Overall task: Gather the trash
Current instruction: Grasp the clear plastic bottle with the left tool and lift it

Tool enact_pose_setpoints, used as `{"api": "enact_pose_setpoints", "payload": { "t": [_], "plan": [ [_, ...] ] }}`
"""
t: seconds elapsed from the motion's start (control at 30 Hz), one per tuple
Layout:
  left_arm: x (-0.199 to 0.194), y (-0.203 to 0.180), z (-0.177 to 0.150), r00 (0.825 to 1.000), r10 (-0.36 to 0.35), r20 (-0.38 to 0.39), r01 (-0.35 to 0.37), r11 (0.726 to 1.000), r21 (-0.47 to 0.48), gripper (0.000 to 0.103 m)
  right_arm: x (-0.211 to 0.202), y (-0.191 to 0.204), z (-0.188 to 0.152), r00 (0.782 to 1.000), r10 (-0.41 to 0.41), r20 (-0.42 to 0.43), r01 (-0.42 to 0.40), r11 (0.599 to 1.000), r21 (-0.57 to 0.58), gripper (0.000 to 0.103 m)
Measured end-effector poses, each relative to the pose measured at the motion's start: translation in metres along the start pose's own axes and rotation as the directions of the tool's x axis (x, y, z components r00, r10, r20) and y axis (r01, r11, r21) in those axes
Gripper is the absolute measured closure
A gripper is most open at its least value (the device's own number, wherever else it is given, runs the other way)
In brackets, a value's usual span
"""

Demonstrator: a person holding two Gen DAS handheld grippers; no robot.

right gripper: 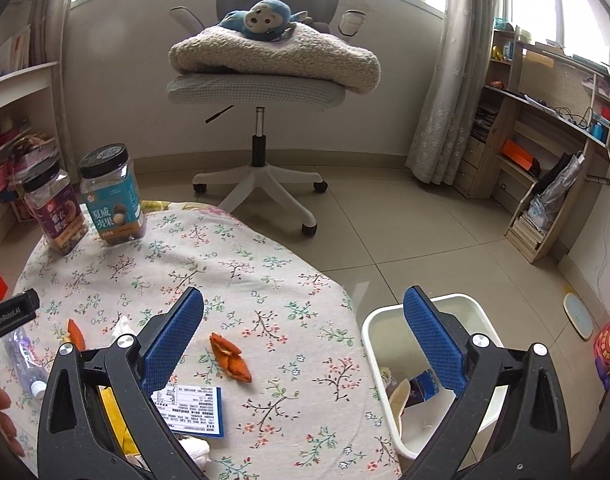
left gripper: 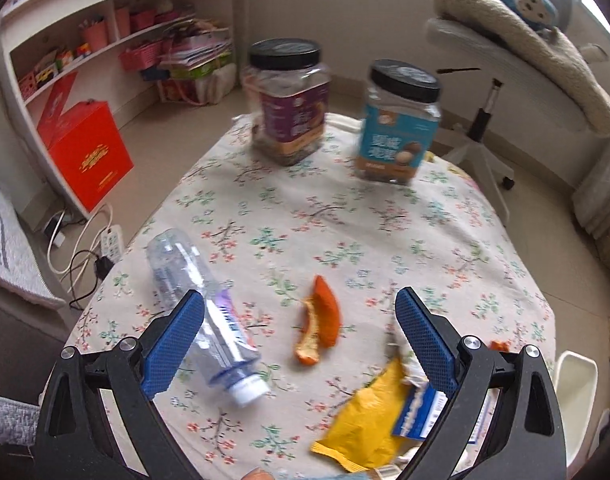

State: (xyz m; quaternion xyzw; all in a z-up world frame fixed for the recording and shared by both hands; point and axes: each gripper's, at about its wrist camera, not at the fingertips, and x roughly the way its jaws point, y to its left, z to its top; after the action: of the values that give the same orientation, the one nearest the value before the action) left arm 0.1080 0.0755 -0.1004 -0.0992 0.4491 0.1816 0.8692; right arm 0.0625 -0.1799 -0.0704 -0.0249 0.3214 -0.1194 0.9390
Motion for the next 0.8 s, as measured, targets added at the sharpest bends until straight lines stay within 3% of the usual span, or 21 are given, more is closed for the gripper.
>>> {"api": "enact_pose_setpoints", "payload": {
  "t": [0.13, 0.27, 0.37, 0.47, 0.53, 0.57, 0.63, 0.73, 0.8],
  "plan": [
    [0.034, 0.049, 0.008, 0.994, 0.071, -0.085, -0.080, 0.991, -0.103, 0.010, 0.004, 0.026, -0.005, 0.999, 0.045, -0.015, -0.046, 0.996, -0.075, 0.007],
    [0.066, 0.081, 0.011, 0.977, 0.035, -0.210, -0.078, 0.976, -0.203, 0.010, 0.005, 0.054, -0.014, 0.991, 0.124, -0.059, -0.132, 0.974, -0.183, 0.007],
    [0.089, 0.089, 0.012, 0.955, -0.011, -0.295, -0.058, 0.973, -0.225, 0.010, 0.010, 0.067, -0.023, 0.974, 0.175, -0.147, -0.203, 0.957, -0.208, 0.007],
    [0.112, 0.092, 0.007, 0.917, -0.101, -0.386, -0.006, 0.963, -0.268, 0.010, 0.023, 0.070, -0.030, 0.943, 0.203, -0.262, -0.252, 0.953, -0.168, 0.007],
    [0.122, 0.094, 0.001, 0.897, -0.151, -0.415, 0.025, 0.956, -0.293, 0.016, 0.037, 0.067, -0.033, 0.924, 0.212, -0.319, -0.265, 0.956, -0.130, 0.007],
    [0.124, 0.094, -0.001, 0.894, -0.154, -0.421, 0.029, 0.957, -0.287, 0.024, 0.044, 0.068, -0.036, 0.912, 0.224, -0.342, -0.278, 0.953, -0.117, 0.007],
    [0.118, 0.091, 0.001, 0.906, -0.148, -0.397, 0.048, 0.967, -0.250, 0.037, 0.059, 0.071, -0.040, 0.875, 0.246, -0.416, -0.318, 0.941, -0.113, 0.007],
    [0.109, 0.088, 0.003, 0.901, -0.214, -0.378, 0.129, 0.963, -0.238, 0.037, 0.073, 0.068, -0.044, 0.830, 0.285, -0.479, -0.345, 0.938, -0.039, 0.007],
    [0.099, 0.087, 0.004, 0.909, -0.219, -0.355, 0.152, 0.966, -0.209, 0.037, 0.080, 0.067, -0.044, 0.803, 0.319, -0.504, -0.366, 0.930, 0.005, 0.007]
  ]
}}
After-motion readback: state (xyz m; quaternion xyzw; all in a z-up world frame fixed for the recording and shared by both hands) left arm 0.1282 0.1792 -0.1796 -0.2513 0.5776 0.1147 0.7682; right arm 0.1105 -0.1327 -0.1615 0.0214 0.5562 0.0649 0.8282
